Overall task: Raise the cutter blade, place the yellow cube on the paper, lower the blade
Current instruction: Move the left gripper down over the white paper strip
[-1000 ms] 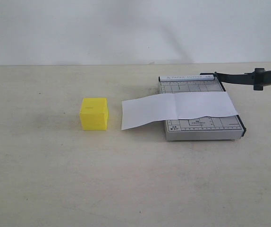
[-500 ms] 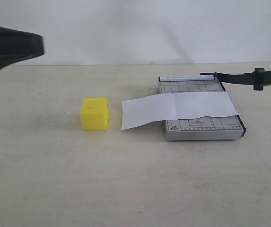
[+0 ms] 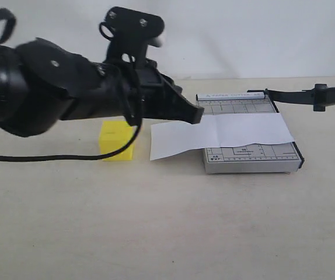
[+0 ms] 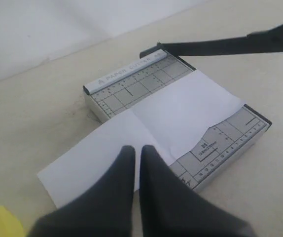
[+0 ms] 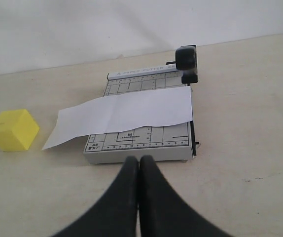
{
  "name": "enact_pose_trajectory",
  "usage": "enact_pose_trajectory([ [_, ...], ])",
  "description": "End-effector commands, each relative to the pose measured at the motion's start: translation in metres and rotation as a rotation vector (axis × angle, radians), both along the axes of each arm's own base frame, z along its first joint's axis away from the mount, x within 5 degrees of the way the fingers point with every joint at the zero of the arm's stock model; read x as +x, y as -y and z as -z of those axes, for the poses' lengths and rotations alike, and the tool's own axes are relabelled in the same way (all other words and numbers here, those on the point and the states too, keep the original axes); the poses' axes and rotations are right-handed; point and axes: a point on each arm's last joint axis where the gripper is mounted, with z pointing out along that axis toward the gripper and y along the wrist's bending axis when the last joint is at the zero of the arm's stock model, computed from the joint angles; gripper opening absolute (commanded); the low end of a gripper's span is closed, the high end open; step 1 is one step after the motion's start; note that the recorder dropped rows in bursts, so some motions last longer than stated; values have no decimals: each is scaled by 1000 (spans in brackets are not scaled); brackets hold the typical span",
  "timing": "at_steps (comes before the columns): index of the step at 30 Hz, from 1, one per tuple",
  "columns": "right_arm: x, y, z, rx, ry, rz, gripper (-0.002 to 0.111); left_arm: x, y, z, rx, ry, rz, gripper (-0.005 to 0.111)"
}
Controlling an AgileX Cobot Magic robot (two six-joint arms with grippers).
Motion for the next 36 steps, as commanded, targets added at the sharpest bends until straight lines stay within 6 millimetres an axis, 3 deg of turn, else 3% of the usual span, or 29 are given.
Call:
enact_pose_trajectory([
  [1,0,0,1,-5,9,-2,0,25,29,27,27,-20,13,5],
  [8,1,2,2,-80,30,-4,0,52,59,56,25,-79,73,5],
  [16,0,3,30,-35,-26,23,0,56,62,63,29,-86,74,5],
  [27,4,4,20,18,92,50,0,58,62,64,38,-77,74,5],
  [36,4,4,20,16,93,49,0,73,68,97,115,-57,65,5],
])
